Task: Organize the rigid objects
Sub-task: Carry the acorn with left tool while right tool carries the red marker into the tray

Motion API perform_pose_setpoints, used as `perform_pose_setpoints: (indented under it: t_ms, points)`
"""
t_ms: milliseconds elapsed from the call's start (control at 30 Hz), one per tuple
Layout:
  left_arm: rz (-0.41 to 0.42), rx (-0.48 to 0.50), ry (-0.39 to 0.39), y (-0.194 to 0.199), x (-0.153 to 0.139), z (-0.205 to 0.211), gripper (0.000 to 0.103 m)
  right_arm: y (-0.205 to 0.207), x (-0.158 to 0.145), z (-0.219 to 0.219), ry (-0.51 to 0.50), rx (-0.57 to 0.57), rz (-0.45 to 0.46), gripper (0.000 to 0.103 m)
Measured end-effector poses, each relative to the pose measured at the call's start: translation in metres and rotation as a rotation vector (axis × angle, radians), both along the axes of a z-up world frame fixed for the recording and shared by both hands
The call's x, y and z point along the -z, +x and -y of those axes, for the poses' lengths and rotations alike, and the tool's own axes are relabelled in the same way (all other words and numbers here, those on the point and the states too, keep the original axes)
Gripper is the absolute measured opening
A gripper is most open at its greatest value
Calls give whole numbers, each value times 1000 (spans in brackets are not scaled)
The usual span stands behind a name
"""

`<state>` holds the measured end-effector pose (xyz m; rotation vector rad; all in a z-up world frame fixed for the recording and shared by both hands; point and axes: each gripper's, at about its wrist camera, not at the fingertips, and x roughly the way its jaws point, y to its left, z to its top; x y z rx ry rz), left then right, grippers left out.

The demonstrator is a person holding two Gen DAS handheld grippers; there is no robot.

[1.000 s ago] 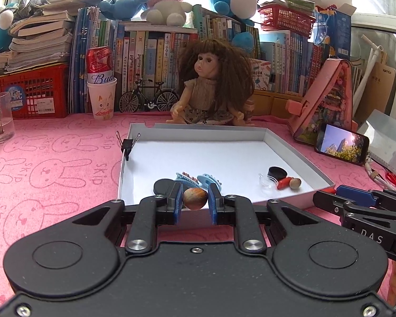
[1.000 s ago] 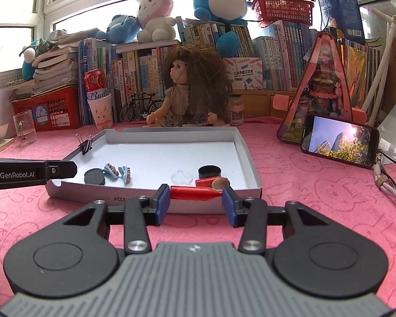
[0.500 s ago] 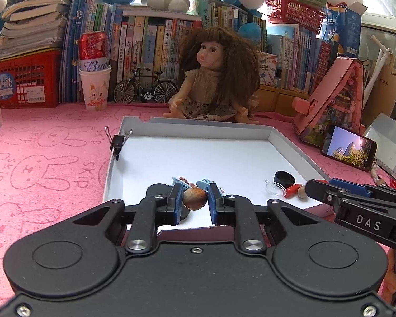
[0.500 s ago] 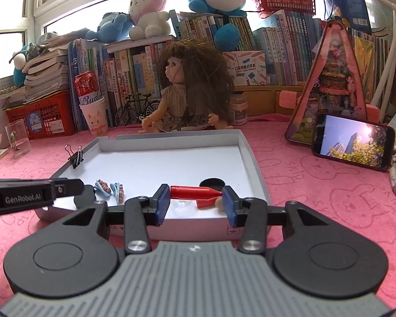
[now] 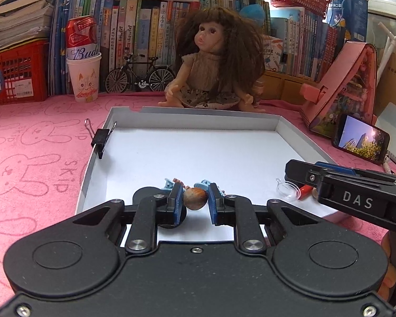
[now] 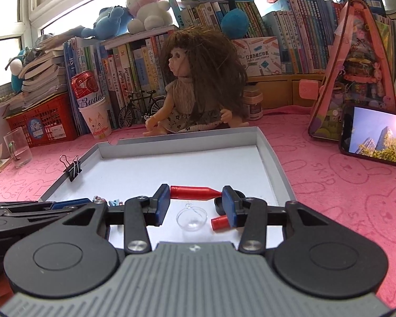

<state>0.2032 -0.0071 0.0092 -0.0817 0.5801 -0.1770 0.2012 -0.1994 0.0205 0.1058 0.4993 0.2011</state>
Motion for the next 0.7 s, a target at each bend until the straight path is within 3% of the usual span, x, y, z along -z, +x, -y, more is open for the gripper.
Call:
perform_pose_setpoints:
  t_ms: [367,700]
  points:
    - [-12,-10,1,33,4,4,19,25,8,-11,-49,-14,-64,48]
    - [-46,-1,13,37,8,5,20,31,11,-15,-72,-17,-102,48]
